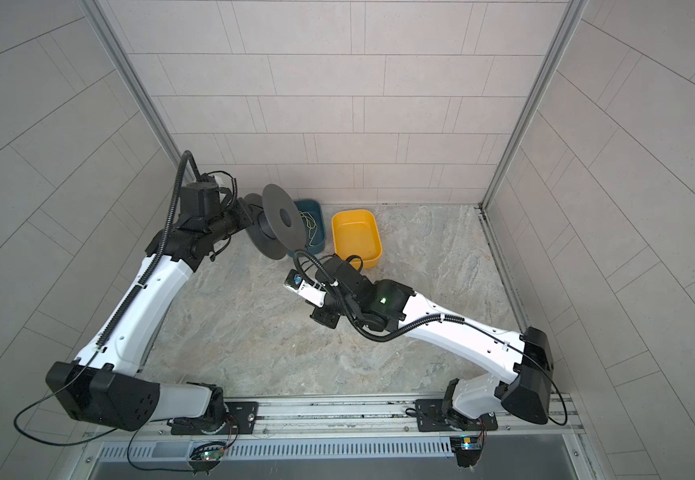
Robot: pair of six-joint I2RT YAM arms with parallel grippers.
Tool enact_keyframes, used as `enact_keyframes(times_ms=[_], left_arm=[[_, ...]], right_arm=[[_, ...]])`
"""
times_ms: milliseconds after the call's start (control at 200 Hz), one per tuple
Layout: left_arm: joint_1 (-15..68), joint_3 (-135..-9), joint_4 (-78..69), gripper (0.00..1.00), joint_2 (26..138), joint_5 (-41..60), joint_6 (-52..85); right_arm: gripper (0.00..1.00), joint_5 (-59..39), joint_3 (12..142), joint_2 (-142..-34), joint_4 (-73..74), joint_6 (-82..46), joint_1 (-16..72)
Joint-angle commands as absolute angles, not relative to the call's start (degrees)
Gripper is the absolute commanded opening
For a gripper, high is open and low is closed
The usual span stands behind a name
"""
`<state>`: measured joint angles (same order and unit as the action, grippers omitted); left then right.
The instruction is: Wrap the cables
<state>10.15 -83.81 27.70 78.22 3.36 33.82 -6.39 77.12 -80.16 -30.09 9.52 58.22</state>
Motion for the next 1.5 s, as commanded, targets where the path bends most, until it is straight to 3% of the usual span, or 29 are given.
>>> enact_keyframes(times_ms=[0,435,866,1281,1496], left_arm=[[11.2,-84.2,23.5,0.00,78.1,0.4,32.4],[15.5,-84.6,24.6,0.00,81.0,-0.9,30.1],[15.5,-88.1,30.8,0.00,83.5,14.6,19.5],[15.6,-89.3,35.5,0.00,82.9,27.0,11.4],[15.8,-87.5,36.4,0.00,80.8,32.2,9.1]], right_arm=[[0.00,-7.2,82.2,-83.4,-35.1,14.0,58.9],[0.00,-7.9,102.0,-91.0,-41.6,19.8,61.3],[0.00,8.0,110.2,-91.8,-45.7,29.1,57.3],[0.00,17.3,110.7,-93.2,-43.1,29.8,50.6],[0.00,16.8,109.9,-94.4,-38.6,30.3,45.8]])
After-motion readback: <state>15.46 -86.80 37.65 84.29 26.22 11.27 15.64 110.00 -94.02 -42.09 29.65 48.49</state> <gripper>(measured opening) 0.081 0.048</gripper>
